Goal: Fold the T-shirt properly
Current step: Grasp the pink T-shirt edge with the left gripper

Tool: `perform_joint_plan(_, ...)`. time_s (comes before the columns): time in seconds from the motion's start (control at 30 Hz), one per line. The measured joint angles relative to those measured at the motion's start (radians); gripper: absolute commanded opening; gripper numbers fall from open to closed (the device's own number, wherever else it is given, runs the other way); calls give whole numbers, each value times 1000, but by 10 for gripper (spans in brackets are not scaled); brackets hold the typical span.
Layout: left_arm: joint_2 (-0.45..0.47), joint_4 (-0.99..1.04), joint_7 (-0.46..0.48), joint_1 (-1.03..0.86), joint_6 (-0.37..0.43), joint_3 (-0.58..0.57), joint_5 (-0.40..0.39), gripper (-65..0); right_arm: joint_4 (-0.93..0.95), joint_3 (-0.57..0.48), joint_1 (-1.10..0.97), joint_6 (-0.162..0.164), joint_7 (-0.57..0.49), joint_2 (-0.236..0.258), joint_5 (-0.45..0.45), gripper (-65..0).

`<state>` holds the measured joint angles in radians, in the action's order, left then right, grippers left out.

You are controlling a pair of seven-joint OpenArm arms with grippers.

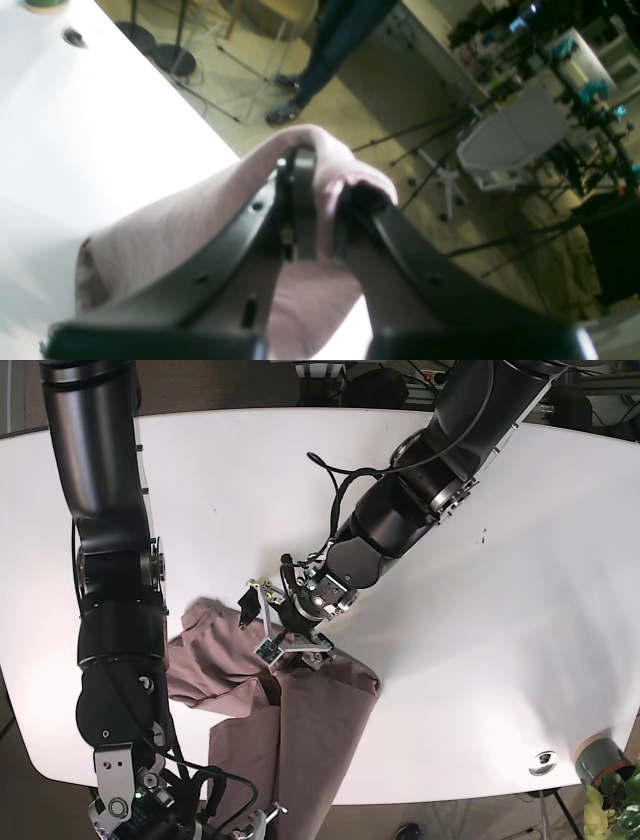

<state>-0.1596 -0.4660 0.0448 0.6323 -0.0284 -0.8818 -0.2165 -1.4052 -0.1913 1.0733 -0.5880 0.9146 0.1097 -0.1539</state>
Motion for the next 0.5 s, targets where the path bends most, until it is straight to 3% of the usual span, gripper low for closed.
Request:
perform_joint_plan(0.17, -4, 80, 59, 12, -87, 15, -31, -287, 0, 0, 0, 0, 2, -2, -1, -631)
perform_joint_plan(0.33, -5, 115, 55, 16, -186, 124, -63, -478, 0, 0, 0, 0, 3, -3, -4, -631)
perform_joint_plan(0.5, 43, 113, 26, 11, -289, 208, -127, -617, 0, 0, 0, 0, 3, -3, -4, -631)
